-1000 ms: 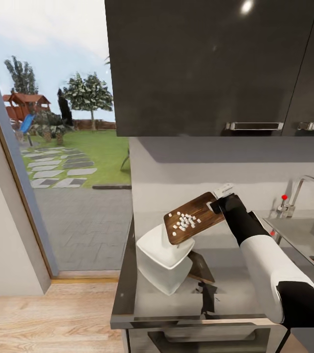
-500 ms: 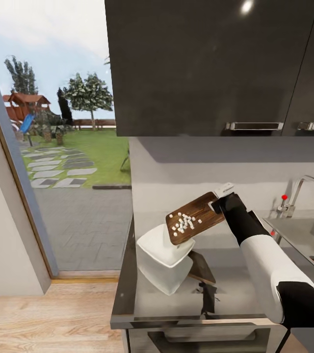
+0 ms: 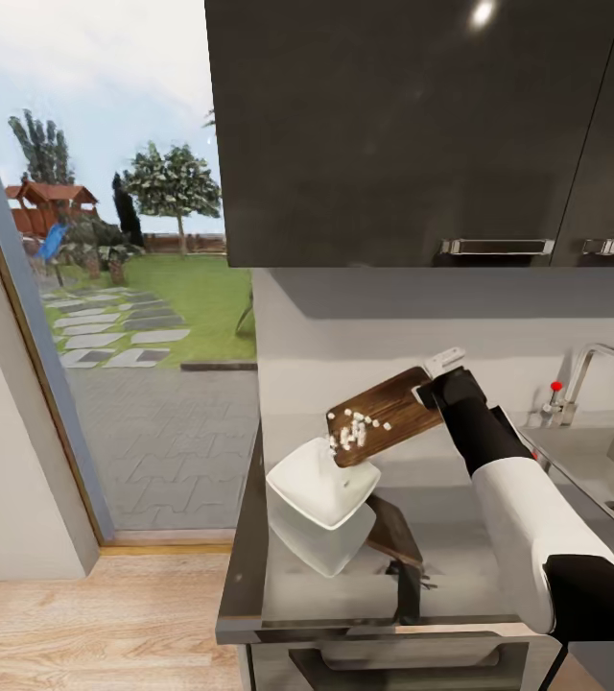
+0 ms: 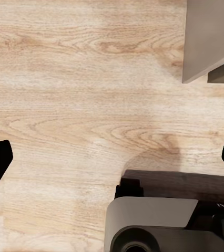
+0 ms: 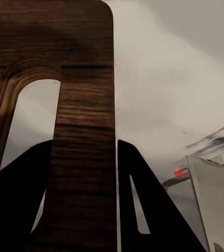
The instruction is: In the kitchen, take the Vidalia onion out of the sink, dice it on the chopping board with the paring knife, put the diced onion into the bowl on the countertop, then place both the paring knife and the chopping board into the sink.
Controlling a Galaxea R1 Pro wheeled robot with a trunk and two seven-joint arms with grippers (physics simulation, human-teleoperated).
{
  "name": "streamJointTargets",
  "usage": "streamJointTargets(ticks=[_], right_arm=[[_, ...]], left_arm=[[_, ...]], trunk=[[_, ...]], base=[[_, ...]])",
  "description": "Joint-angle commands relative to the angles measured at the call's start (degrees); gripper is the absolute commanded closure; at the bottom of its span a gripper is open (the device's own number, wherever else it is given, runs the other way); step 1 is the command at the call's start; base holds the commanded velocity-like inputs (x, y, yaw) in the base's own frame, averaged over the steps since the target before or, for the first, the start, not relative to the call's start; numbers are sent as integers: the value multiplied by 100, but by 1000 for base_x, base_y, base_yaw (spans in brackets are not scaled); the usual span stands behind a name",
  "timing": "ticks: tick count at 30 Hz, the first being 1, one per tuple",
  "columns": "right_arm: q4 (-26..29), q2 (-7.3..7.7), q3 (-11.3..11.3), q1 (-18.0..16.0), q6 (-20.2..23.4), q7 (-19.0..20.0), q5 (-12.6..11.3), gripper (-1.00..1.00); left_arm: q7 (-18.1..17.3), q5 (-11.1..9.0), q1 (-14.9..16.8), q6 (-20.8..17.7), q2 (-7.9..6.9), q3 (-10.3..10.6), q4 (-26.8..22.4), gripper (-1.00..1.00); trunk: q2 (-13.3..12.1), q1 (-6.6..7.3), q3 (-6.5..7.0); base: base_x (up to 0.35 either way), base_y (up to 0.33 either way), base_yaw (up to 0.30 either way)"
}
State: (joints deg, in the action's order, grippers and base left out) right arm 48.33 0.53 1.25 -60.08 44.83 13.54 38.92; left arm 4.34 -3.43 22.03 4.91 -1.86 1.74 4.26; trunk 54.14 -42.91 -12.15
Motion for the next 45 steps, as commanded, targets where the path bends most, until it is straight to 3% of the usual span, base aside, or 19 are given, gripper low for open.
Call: streamJointTargets(ticks=[1,13,15,20,23,45], right_arm=[[24,0,7,-4,15,57,58,100],[144,-123,-13,-4,26,69,46,100],[165,-132,-91,-4,26,69,46,100],[207,-156,-630,-4,168,70,44,100],[211,-158,-734,-4,322,75,39,100],[218,-151,-767,-4,383,73,41,100]], left_arm=[[5,-35,12,45,2,22,25,-100],[5,-35,12,45,2,23,24,-100],[5,-35,12,45,2,23,25,-100],[5,-35,12,45,2,23,28,-100],[5,-35,12,45,2,21,30,-100],[5,-35,12,45,2,23,31,-100]], trunk=[[6,-1,-8],[6,-1,-8],[6,-1,-8],[6,-1,-8],[6,-1,-8],[6,-1,-8]], base=[[0,0,0],[0,0,0],[0,0,0],[0,0,0],[0,0,0],[0,0,0]])
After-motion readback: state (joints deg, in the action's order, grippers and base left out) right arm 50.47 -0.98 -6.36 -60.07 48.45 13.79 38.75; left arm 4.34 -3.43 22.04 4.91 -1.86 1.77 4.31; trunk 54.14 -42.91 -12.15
